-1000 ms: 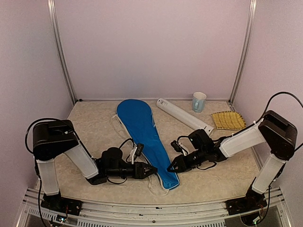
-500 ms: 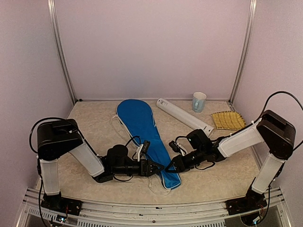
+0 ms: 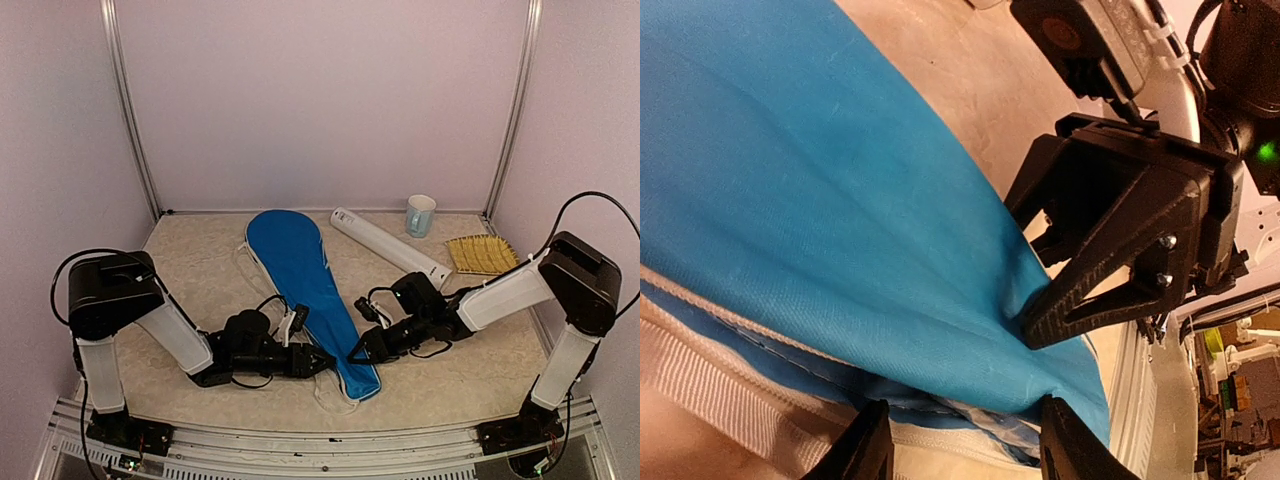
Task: Pack up the badminton gear
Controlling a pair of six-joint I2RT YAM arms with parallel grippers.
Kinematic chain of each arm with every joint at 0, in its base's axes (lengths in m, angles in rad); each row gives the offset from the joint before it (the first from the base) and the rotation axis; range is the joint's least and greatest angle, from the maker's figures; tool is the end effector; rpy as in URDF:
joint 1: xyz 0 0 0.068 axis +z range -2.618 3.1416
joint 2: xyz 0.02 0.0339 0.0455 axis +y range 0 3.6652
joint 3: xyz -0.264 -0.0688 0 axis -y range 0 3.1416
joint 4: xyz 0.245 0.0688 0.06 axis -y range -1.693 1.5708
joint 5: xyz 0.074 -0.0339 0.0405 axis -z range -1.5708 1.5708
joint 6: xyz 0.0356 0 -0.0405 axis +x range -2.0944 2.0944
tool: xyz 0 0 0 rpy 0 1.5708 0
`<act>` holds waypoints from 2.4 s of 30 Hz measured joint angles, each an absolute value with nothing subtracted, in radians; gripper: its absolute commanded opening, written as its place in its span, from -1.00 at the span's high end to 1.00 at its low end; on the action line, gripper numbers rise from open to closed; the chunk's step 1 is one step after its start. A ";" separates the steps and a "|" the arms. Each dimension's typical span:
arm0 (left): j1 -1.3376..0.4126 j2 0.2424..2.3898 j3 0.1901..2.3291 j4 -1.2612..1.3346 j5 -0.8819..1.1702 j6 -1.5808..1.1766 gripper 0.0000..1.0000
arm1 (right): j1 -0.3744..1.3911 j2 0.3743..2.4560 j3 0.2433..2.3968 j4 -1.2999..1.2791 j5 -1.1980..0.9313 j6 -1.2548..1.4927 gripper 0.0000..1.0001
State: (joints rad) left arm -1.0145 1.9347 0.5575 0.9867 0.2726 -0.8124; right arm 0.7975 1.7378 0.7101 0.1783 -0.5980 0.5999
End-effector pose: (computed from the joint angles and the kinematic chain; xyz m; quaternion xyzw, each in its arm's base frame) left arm 0.1609 -0.2769 0.0901 0.1583 0.8113 -0.5054 0.2475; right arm 0.2023 0.2360 0.1174 -0.1917 0.8795 0.4280 0.0810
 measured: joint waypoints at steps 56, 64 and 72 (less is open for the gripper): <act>-0.323 1.763 0.944 0.155 0.111 -0.410 -0.03 | 1.008 1.988 1.287 -0.260 -0.054 0.271 0.53; -0.268 1.766 0.946 0.092 0.107 -0.329 0.08 | 1.021 1.829 1.071 -0.219 0.012 0.281 0.47; -0.268 1.737 0.940 0.104 0.144 -0.301 0.20 | 1.023 1.807 1.150 -0.377 0.089 0.242 0.07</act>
State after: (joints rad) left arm -0.2680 1.7367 0.9398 0.1040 0.1440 -0.3008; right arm 1.0229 1.8072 1.1503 -0.3771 0.0891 0.2417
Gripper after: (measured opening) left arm 0.415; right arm 0.393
